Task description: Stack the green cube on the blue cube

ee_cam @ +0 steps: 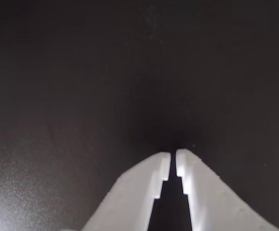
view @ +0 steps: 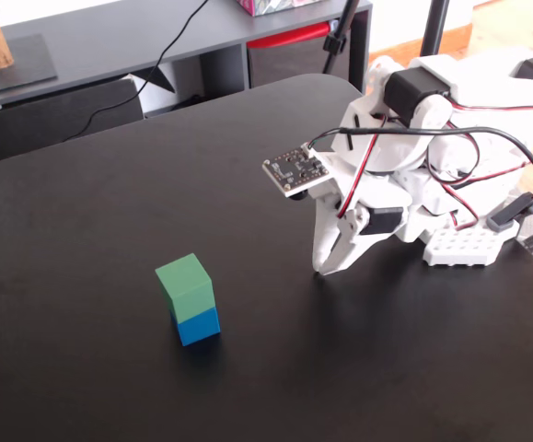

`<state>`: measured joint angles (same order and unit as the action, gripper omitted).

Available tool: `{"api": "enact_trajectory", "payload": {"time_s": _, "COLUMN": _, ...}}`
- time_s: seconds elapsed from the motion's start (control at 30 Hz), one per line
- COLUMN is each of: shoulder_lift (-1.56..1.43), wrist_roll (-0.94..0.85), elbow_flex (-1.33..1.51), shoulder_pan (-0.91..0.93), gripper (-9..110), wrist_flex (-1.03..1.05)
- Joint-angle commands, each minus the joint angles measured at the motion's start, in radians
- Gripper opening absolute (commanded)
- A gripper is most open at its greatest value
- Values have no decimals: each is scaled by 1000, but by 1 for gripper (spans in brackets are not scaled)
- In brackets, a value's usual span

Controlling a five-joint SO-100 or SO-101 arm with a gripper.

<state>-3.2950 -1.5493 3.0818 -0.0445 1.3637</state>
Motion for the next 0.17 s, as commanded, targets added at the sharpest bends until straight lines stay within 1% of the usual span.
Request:
{"api": "enact_trajectory", "payload": {"time_s": 0.0, "shoulder_lift": 6, "wrist_roll": 9, "elbow_flex": 38, "shoulder_pan": -5, "gripper": 0, "wrist_flex": 17}}
{"api": "enact_trajectory", "payload": {"time_s": 0.13, "shoulder_lift": 6, "wrist_roll": 8, "elbow_flex": 38, "shoulder_pan": -21, "gripper": 0, "wrist_flex": 17}}
